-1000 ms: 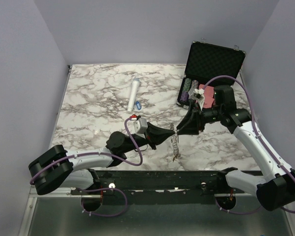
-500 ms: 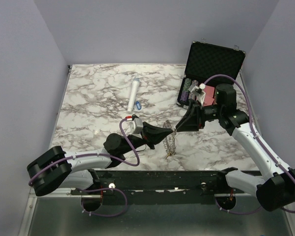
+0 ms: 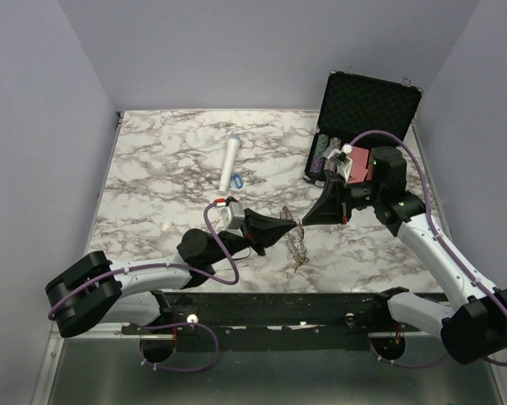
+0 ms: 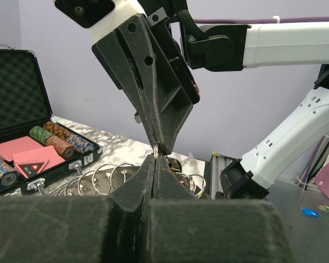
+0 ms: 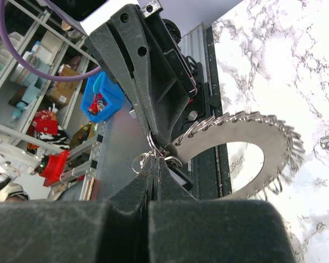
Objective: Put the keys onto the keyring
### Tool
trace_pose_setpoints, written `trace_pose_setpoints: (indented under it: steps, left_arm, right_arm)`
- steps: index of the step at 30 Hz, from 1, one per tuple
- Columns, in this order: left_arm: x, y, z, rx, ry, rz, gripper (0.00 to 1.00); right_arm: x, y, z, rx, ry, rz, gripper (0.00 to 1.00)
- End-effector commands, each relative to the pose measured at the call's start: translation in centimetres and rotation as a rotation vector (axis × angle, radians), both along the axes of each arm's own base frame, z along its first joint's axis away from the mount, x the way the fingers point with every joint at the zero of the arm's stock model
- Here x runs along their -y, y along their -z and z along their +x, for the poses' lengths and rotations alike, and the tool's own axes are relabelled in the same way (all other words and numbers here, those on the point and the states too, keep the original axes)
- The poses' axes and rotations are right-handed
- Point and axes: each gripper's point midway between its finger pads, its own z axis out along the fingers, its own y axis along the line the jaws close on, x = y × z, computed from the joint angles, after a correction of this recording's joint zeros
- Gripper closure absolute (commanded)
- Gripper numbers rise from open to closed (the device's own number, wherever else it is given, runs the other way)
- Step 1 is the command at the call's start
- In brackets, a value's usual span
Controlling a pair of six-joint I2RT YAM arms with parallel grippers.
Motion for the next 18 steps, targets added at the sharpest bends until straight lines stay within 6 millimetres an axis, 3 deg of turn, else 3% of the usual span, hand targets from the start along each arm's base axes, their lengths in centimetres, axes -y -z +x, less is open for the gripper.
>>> trace_pose_setpoints:
  steps: [1,10,18]
  left_arm:
    - [-1.3,-3.5,-0.3,0.044,-0.016,-0.129,1.00]
    - [-1.7,-5.0,-0.5,0.067,-0.009,-0.199,1.00]
    - [-1.8,-5.2,-0.7,0.066,-0.001,-0.226,1.00]
  right_arm:
    - [0.1,0.1,0.1,-0.014,0.017,0.004,1.00]
    - [0.0,1.0,0.1,-0.074,0.036,-0.004,1.00]
    - [0.0,1.6,0.2,-0.091,0.050,-0.013,1.00]
